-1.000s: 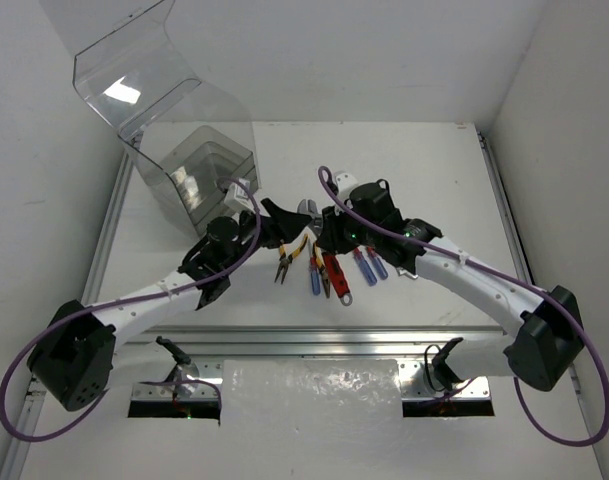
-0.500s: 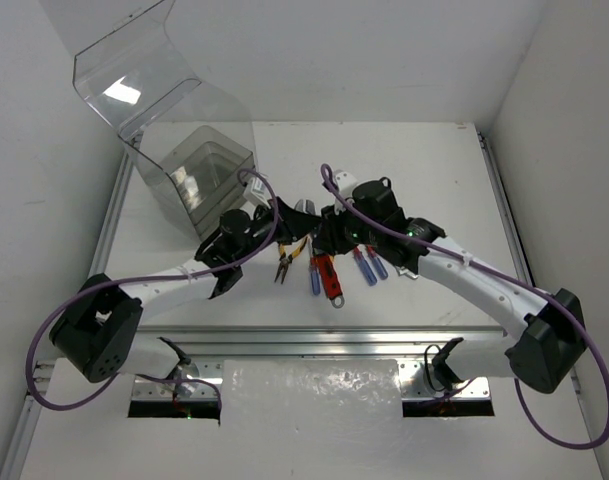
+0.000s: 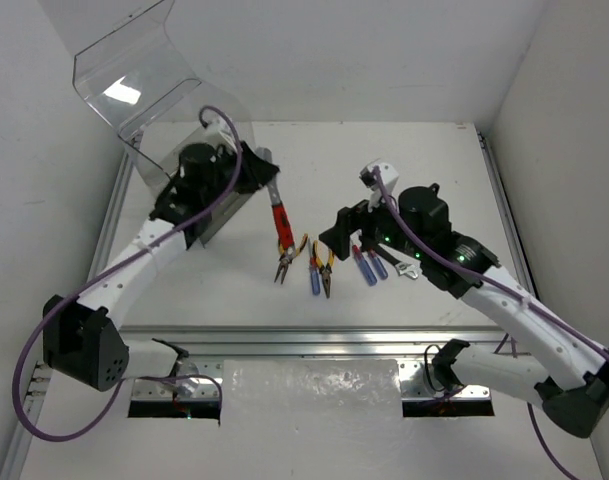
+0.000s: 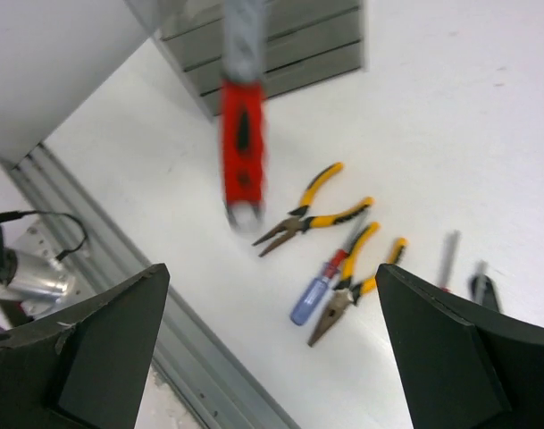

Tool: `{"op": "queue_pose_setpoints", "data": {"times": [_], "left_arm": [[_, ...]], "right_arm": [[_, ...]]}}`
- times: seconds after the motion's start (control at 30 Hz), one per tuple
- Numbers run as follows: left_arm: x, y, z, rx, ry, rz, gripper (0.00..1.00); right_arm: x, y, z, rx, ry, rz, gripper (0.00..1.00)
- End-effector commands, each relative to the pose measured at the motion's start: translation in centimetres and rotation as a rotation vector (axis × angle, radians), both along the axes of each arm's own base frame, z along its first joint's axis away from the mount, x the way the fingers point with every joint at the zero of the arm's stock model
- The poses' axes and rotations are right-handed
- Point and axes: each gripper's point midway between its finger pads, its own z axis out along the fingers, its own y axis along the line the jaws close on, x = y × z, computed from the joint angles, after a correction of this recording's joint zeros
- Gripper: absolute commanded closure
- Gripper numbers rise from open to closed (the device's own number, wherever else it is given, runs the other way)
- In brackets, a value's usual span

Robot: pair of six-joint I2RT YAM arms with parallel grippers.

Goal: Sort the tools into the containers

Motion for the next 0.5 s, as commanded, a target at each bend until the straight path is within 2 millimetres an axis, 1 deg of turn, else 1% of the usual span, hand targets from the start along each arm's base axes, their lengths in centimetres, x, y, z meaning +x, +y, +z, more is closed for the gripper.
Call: {"op": "queue_pose_setpoints", "data": {"times": [0.0,0.03,0.07,0.1,0.13,0.17,0.2,0.23,0.27,0.3,0.33,0.37,0.4,0.43,0.47], "left_arm": [[1.0,4.4,12.9,0.100,-0.313,0.106,1.00],[1.3,5.6,13.2,0.147,-0.295,0.141,1.00],[2.4,6.7,13.6,0.186,-0.292,0.202,1.00],[2.5,7.7,16.9,0.218,-0.365,0.241,1.00],[3.0,8.5,17.3,0.251,-0.360,0.275,1.00],[3.8,9.2,19.5,0.261,-0.396,0.316,1.00],[4.3,9.6,20.0,0.312,-0.420,0.328,1.00],[4.8,9.9,20.2,0.348,-0.420,0.337,1.00],[5.9,10.6,21.3,0.378,-0.441,0.384,1.00],[6.5,11.2,21.6,0.439,-0.465,0.403,1.00],[7.2,12.4,22.0,0.469,-0.464,0.456,1.00],[8.4,13.0,22.4,0.527,-0.490,0.469,1.00],[9.0,13.8,22.8,0.548,-0.499,0.497,1.00],[9.8,14.8,23.0,0.576,-0.499,0.525,1.00],[10.8,14.9,23.5,0.595,-0.515,0.528,1.00]], "right_arm": [[-0.3,-3.7,1.0,-0.044,-0.065,-0.122,0.01],[-0.4,-4.3,1.1,-0.044,-0.068,-0.139,0.01],[-0.7,-4.7,1.1,-0.044,-0.068,-0.153,0.01],[-1.0,-4.9,1.0,-0.040,-0.066,-0.152,0.01],[-1.4,-5.1,1.4,-0.025,-0.075,-0.144,0.01],[-1.8,-5.0,1.4,-0.019,-0.070,-0.131,0.01],[-2.0,-5.1,1.4,-0.016,-0.070,-0.126,0.01],[-2.3,-5.2,1.1,-0.024,-0.059,-0.119,0.01],[-2.5,-5.3,1.0,-0.029,-0.058,-0.114,0.01],[-2.5,-5.4,0.6,-0.038,-0.052,-0.118,0.01],[-2.8,-5.6,0.5,-0.042,-0.053,-0.115,0.01],[-2.9,-5.7,0.4,-0.040,-0.053,-0.115,0.01],[-3.1,-5.8,-0.2,-0.047,-0.045,-0.112,0.01],[-3.2,-5.9,-0.3,-0.044,-0.048,-0.111,0.01],[-3.4,-6.0,-0.4,-0.043,-0.049,-0.111,0.01]]}}
